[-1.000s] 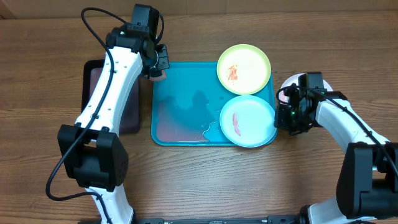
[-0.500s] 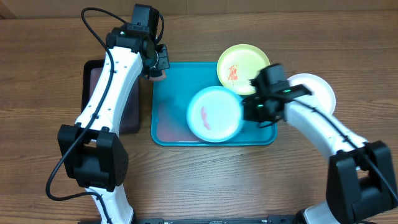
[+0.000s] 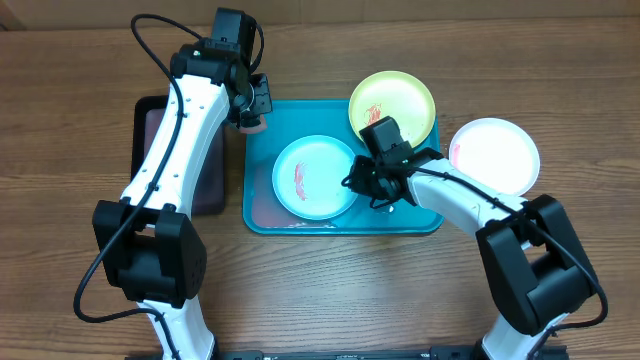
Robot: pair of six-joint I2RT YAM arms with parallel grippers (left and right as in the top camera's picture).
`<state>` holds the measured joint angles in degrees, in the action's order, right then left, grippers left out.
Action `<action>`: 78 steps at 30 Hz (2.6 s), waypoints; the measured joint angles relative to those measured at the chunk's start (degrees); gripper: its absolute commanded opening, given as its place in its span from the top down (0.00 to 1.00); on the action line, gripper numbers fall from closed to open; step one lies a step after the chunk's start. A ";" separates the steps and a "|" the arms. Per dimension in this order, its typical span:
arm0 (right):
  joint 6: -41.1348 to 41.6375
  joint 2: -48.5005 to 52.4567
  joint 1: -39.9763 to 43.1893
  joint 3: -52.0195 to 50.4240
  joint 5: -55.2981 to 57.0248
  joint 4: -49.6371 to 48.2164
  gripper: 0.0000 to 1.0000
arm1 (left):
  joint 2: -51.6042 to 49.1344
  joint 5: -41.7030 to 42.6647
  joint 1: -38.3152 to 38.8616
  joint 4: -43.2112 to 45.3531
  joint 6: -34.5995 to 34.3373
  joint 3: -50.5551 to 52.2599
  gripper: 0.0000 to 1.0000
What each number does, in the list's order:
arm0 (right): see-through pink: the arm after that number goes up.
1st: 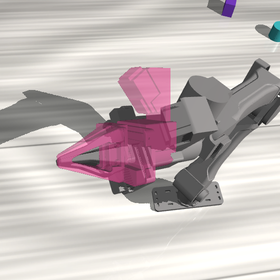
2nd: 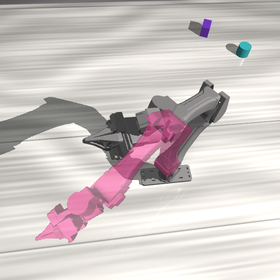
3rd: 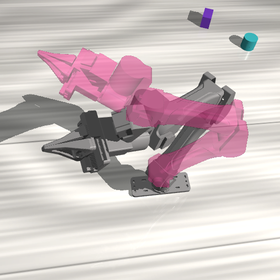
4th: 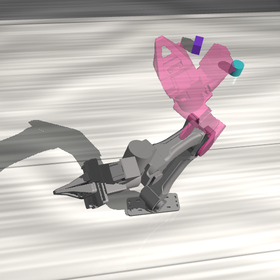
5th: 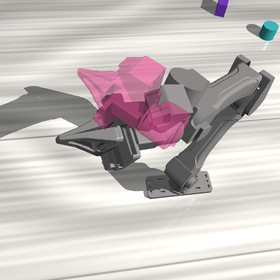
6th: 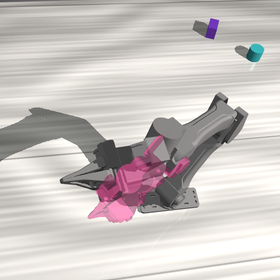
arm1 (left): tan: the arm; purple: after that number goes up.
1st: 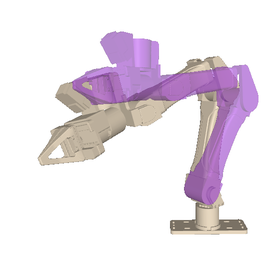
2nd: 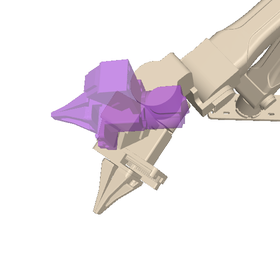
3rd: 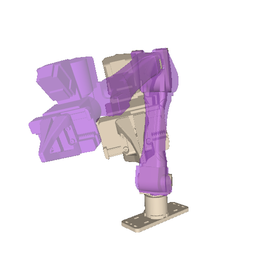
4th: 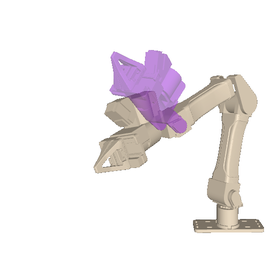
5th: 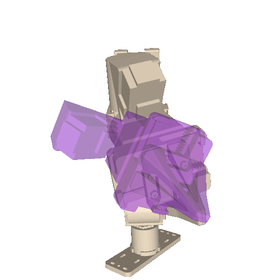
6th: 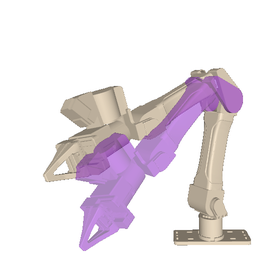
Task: Clean dirty plates on tray and stack at the side
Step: 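Grasp the light-blue plate rim with the right gripper and pull it left, then scrub the light-blue plate with the sponge in the left gripper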
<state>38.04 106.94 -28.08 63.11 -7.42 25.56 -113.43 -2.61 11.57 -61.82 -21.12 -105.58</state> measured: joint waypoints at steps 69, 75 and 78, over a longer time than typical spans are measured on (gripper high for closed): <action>-9.27 3.93 3.39 0.81 -8.70 -4.79 0.96 | 1.77 -3.41 8.44 27.08 -12.48 33.46 0.96; -9.55 3.93 3.56 0.85 -8.74 -3.82 0.96 | 1.79 8.13 7.91 21.97 5.31 32.92 0.96; -9.81 3.93 3.67 0.85 -8.90 -3.85 0.96 | 1.77 17.62 8.22 19.12 15.67 33.00 0.96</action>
<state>28.23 110.87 -24.40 63.96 -16.32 21.71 -111.66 15.00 19.79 -42.70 -5.45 -72.58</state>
